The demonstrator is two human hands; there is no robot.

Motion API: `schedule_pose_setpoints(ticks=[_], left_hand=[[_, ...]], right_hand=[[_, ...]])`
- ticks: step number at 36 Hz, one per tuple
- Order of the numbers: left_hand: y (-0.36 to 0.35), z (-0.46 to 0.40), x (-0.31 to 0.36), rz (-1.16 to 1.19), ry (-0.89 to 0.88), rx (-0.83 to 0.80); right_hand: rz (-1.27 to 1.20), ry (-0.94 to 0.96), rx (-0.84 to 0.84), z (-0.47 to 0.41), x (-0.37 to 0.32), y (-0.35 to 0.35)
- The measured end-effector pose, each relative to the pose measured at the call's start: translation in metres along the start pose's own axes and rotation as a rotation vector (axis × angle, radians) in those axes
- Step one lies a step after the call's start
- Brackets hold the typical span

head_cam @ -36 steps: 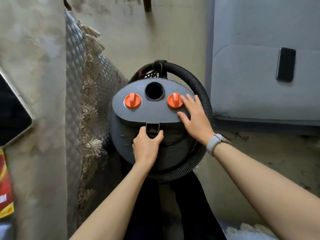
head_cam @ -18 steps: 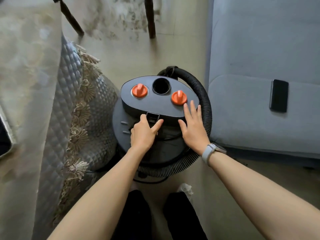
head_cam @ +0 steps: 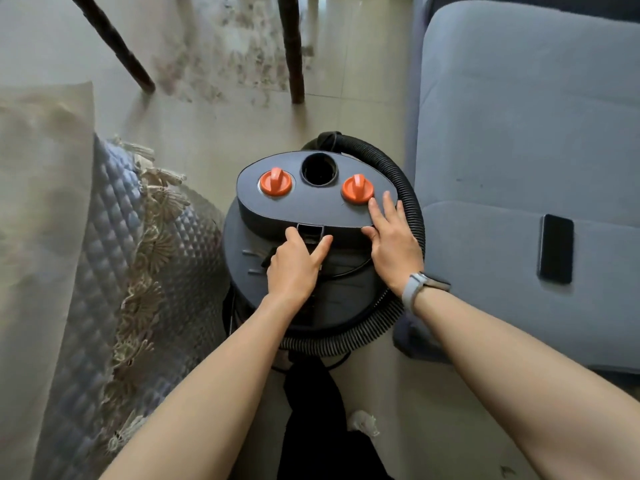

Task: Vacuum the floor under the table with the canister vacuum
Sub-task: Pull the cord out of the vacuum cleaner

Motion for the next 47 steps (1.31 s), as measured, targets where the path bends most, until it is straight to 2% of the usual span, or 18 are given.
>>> schedule_pose_setpoints(ticks=[14,17,19,22,29,36,47], left_hand=[[0.052,-0.118,0.030,-0.267,0.048,0.112],[0.077,-0.137,0.036,-0.364,0.025,0.244],[0.098,-0.150,0.036,-0.380,0.002,0.373],[0.122,-0.173,0.019,-0.384,0.035,0.482],[0.142,-0.242,-0.018,-0.285,0.240,0.242],[0.178,-0.284,-0.039,-0.192,0.426,0.272],[0.243,-0.341,-0.095,-0.059,0.574,0.300]], right_hand=[[0.065,0.106,-0.091,-0.147,-0.048,0.016],[0.070,0.157,-0.110,-0.182,-0.062,0.018],[0.076,0.184,-0.115,-0.207,-0.073,0.018],[0.074,0.259,-0.135,-0.248,-0.097,0.017],[0.199,0.452,-0.219,-0.332,-0.168,0.005],[0.315,0.585,-0.343,-0.392,-0.246,-0.020],[0.465,0.699,-0.428,-0.450,-0.374,-0.070]])
Point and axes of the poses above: each hand's wrist, its own z-axis away from the middle knuckle, its own y-axis out of the back of the hand, x = y × z, the point moved 7 cm from there along -z, towards the middle knuckle, and after that the axes turned 2 degrees about -z, right-handed, at the moved point
